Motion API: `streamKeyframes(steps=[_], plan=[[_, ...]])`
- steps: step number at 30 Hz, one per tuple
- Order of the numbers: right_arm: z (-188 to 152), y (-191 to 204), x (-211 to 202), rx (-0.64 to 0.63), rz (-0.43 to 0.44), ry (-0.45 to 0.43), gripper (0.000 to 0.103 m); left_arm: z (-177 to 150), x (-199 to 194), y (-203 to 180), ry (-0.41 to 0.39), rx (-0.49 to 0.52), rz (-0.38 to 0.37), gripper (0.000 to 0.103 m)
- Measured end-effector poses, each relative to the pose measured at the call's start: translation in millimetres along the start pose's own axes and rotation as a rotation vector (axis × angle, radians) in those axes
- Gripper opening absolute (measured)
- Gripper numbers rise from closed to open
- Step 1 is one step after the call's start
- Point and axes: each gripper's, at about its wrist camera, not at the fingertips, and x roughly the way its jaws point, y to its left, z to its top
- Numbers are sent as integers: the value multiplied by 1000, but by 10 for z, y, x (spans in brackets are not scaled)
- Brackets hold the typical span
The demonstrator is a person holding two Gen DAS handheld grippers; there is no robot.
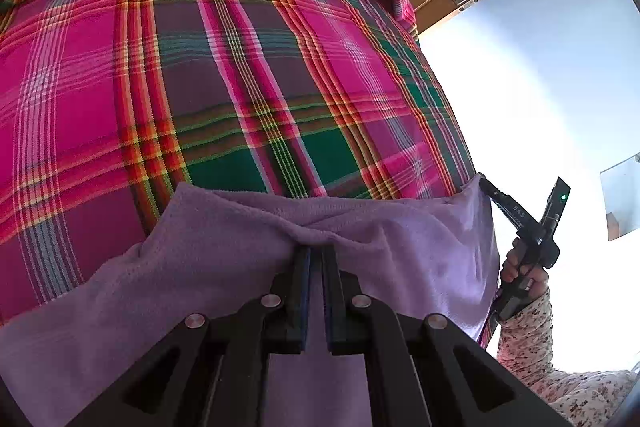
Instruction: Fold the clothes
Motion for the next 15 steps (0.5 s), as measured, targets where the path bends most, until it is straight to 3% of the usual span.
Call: streamKeyframes(steps=[5, 10, 15], plan=[[33, -39, -92, 33, -38, -67, 4, -1, -9, 6, -5, -8, -4, 5], [49, -4, 45, 12, -88, -7, 4, 8, -3, 27, -9, -18, -17, 5], [48, 99, 42, -50, -157, -1, 6, 35, -23, 30, -27, -22, -20, 5]])
